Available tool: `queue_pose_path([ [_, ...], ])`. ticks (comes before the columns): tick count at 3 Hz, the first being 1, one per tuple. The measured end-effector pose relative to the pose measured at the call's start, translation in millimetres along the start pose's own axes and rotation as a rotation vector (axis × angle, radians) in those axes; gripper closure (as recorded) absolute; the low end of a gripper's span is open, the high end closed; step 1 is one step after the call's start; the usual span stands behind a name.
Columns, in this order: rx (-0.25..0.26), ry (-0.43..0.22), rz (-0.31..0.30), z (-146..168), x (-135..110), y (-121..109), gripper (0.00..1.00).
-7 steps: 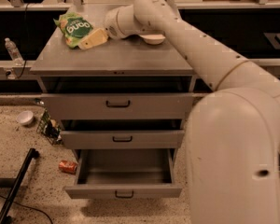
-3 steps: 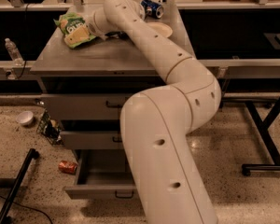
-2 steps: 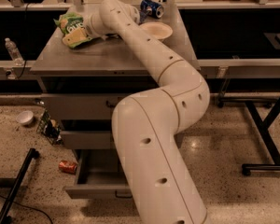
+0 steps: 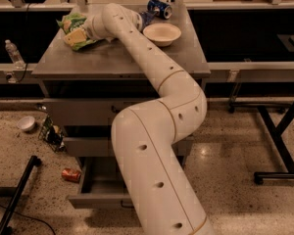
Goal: Place green rice chip bag into bottom drawer
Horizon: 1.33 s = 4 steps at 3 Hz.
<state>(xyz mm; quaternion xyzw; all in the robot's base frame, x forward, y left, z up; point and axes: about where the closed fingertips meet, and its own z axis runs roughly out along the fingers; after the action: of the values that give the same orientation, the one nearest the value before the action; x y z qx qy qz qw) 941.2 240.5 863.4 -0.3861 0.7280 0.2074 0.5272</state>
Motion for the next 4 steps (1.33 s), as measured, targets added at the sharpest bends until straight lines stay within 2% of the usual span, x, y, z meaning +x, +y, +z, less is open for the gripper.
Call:
queue_pose_path([
  [1, -0.025, -0.024, 0.0, 11.7, -1.3, 9.0, 0.47],
  [3, -0.072, -0.035, -0.017, 16.6, -1.0, 21.1, 0.93],
  [4, -0.136, -0.063, -0.009, -13.9, -6.5, 21.6, 1.0],
])
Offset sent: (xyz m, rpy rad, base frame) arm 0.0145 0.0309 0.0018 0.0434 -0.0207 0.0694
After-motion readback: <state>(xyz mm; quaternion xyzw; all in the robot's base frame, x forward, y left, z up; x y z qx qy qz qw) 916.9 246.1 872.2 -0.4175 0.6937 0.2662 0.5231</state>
